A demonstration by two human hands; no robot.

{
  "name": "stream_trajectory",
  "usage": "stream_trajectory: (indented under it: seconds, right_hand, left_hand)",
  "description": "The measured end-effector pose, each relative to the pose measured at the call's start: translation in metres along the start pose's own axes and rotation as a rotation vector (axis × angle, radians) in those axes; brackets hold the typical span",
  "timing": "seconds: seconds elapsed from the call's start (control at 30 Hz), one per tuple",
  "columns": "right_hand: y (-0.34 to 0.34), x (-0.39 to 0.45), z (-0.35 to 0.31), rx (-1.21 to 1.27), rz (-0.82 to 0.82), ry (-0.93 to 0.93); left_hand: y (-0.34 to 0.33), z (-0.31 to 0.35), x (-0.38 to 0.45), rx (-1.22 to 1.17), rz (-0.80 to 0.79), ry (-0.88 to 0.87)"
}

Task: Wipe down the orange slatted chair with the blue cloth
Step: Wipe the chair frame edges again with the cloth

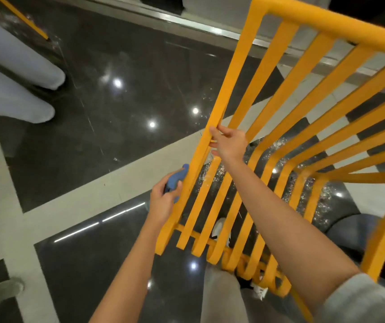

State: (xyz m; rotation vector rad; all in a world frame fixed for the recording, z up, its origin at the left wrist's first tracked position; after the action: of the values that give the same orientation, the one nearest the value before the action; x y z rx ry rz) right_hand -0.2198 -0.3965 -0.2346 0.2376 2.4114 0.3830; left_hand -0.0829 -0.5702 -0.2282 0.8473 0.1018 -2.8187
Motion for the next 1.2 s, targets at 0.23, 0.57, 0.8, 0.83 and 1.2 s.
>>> stream_trajectory:
  seconds: [0.23,0.57,0.8,0.83,1.2]
  right_hand:
    - [0.0,0.002,0.005,0.031,-0.011,0.012]
    - [0.005,-0.048,0.029,0.021,-0.031,0.009]
    - [0.005,-0.173,0.08,-0.059,-0.291,0.163]
    - [0.001,-0.182,0.081,-0.073,-0.359,0.209]
    - [-0.009,-0.209,0.091,-0.287,-0.494,0.739]
  left_hand:
    - [-0.007,0.008,0.004,0.019,-0.056,-0.027]
    - [0.046,-0.042,-0.068,0.097,0.004,-0.007]
    - [0.056,-0.003,-0.079,0.154,0.031,-0.03]
    - [0.051,0.006,-0.082,0.137,0.027,-0.052]
    - [0.001,0.009,-0.125,-0.376,-0.006,0.243]
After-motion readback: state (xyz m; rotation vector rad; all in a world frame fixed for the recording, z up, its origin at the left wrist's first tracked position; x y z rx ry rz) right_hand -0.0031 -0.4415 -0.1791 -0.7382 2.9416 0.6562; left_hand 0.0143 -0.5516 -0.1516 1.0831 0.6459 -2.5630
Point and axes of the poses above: each hand's wrist, its own x-axis towards the middle knuckle, its own y-axis out of the back of the hand, z = x × y, the point moved 5 cm from there along x, towards the middle knuckle, and after that the axes turned 6 degrees about -x, right-handed, at the moved point
